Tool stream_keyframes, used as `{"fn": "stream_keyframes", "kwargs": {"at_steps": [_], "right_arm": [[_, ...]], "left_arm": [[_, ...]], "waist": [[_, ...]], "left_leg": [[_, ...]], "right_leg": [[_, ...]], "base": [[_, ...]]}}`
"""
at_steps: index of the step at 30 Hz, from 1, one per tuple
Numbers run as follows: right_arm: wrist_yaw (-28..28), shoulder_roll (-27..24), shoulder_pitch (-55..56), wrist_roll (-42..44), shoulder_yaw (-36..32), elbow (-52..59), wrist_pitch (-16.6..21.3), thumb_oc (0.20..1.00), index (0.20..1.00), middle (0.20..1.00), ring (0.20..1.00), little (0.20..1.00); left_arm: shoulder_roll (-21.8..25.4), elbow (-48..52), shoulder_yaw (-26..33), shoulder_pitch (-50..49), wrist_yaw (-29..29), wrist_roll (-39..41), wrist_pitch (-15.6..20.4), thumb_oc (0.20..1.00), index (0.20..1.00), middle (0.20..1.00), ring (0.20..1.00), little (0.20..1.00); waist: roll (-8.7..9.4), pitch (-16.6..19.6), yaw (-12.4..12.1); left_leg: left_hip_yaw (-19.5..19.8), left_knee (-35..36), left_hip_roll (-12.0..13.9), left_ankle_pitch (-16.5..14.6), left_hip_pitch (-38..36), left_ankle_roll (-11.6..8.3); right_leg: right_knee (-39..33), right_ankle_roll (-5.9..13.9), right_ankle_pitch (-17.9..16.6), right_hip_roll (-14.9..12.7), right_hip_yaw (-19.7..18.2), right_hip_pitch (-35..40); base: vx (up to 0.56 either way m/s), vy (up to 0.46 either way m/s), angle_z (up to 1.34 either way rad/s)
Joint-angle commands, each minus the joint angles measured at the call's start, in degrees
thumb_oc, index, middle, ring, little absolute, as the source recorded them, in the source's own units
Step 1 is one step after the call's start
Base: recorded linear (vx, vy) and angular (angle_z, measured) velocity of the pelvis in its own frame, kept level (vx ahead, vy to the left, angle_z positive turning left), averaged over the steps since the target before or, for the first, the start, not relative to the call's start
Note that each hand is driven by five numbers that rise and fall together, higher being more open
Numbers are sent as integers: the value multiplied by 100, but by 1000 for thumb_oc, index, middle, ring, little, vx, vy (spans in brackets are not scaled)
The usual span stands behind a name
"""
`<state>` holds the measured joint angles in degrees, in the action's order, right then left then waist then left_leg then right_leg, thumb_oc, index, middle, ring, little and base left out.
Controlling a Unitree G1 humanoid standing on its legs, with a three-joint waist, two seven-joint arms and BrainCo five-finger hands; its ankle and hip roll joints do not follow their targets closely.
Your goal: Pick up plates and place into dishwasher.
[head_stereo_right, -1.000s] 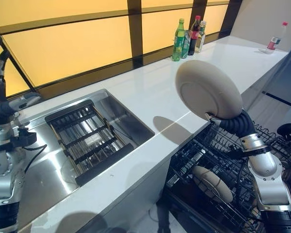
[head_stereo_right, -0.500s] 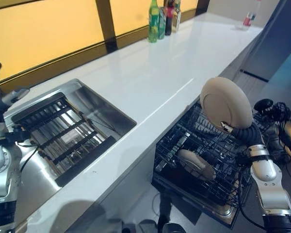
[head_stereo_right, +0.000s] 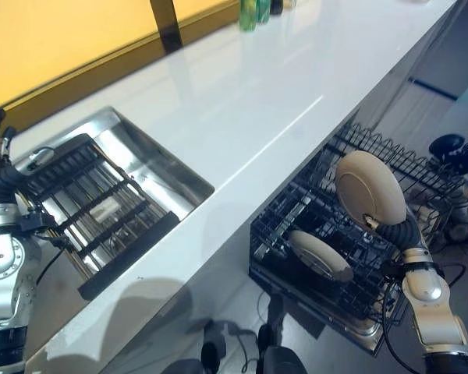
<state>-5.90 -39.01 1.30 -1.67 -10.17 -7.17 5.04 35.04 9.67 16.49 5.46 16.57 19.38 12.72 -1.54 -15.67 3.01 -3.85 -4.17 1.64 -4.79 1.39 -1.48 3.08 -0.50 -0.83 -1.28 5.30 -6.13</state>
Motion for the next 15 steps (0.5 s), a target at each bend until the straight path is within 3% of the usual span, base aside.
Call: {"fn": "stream_keyframes", "kwargs": {"at_steps": [1,6,10,15], "right_arm": [[-431,-639,-659,-427,187,-100,-22,200,200,200,200,200],[-815,-966,-865,-773,318,-98,-321,200,200,200,200,200],[-980,-1057,-957,-724,247,-120,-330,200,200,200,200,200],[-601,-1166,-860,-844,219,-174,-343,200,200,200,200,200]], "left_arm": [[468,72,-147,240,364,132,233,1000,1000,1000,1000,1000],[584,118,-256,306,608,149,201,1000,1000,1000,1000,1000],[559,94,-296,310,674,138,225,1000,1000,1000,1000,1000],[572,74,-303,258,642,159,257,1000,1000,1000,1000,1000]], "waist": [[66,-40,-2],[8,-303,8],[-27,-379,3],[-5,-384,-34]], "left_leg": [[207,-479,236,242,734,-203],[251,-689,268,300,1113,-247],[291,-792,271,349,1325,-287],[344,-951,278,346,1459,-320]], "right_leg": [[425,550,149,-398,-253,-354],[585,452,195,-356,-198,-623],[625,386,239,-319,-172,-704],[641,343,276,-300,-142,-686]], "base": [[-104,-93,9],[-50,-92,7],[7,-65,0],[50,-75,0]]}}
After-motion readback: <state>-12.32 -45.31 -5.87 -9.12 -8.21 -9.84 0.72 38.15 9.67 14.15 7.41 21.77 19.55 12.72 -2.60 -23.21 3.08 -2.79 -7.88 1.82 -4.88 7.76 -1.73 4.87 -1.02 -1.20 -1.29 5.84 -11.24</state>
